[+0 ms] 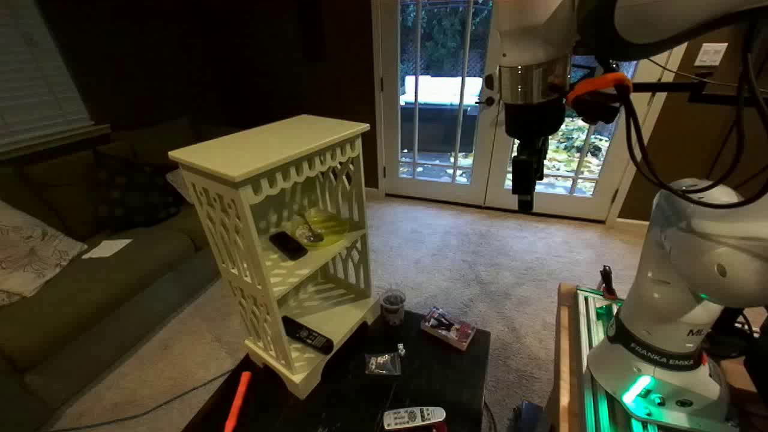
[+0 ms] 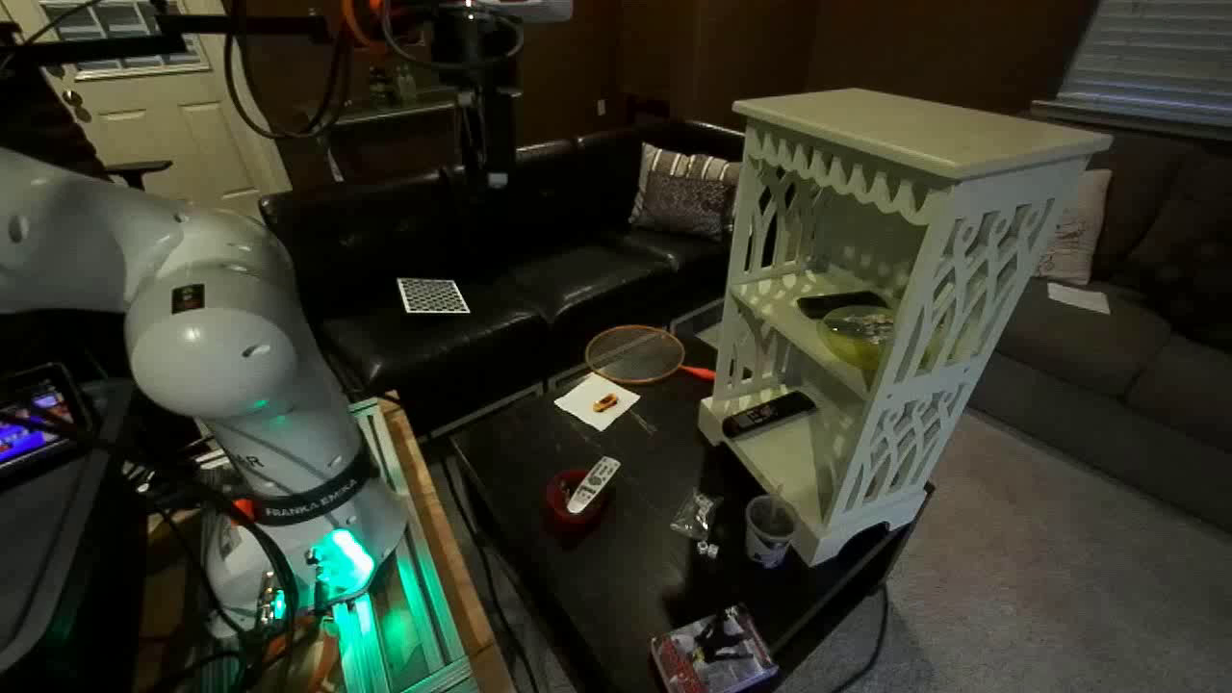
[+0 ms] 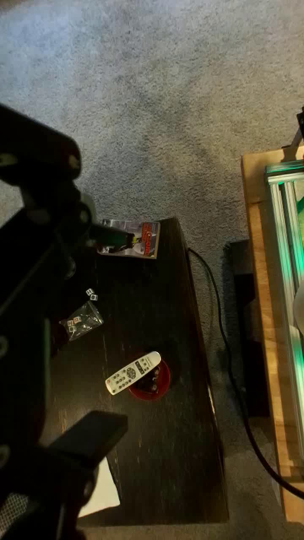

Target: Put the plate on the top of the cupboard

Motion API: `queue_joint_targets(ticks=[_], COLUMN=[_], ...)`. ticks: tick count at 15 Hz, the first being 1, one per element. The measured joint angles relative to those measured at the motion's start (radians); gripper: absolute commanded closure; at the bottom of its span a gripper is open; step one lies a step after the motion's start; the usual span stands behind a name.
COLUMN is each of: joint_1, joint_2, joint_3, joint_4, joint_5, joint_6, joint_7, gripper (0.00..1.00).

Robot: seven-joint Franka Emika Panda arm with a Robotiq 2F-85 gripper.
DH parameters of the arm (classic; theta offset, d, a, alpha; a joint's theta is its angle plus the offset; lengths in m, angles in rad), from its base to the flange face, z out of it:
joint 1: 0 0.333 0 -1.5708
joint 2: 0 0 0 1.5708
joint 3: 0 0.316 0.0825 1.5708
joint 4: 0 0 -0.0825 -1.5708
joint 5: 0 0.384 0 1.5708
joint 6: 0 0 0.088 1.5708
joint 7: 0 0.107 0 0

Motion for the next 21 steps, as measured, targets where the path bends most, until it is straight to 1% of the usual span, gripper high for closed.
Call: queue_joint_targets(ticks=[5,6,7,10,14,15,19,21], joint_1=[0.001,0.000,-0.006,-0.044,-0.088,-0.090,-0.088,-0.095], joint_2=[0.000,0.002,0.011,0.085,0.252,0.286,0.283,0.291], joint_3=[-0.001,-0.004,-0.006,-0.015,-0.034,-0.037,-0.037,-0.042], joint_4=[0.000,0.000,0.000,0.000,0.000,0.002,0.004,0.007], joint_5=[0.000,0.003,0.009,0.039,0.116,0.117,0.117,0.141], joint_6=[0.000,0.000,0.002,0.051,0.185,0.197,0.197,0.198], joint_7=[0.000,0.010,0.049,0.153,0.270,0.273,0.272,0.341], gripper=[0.00,0.00,0.00,0.00,0.00,0.00,0.00,0.00])
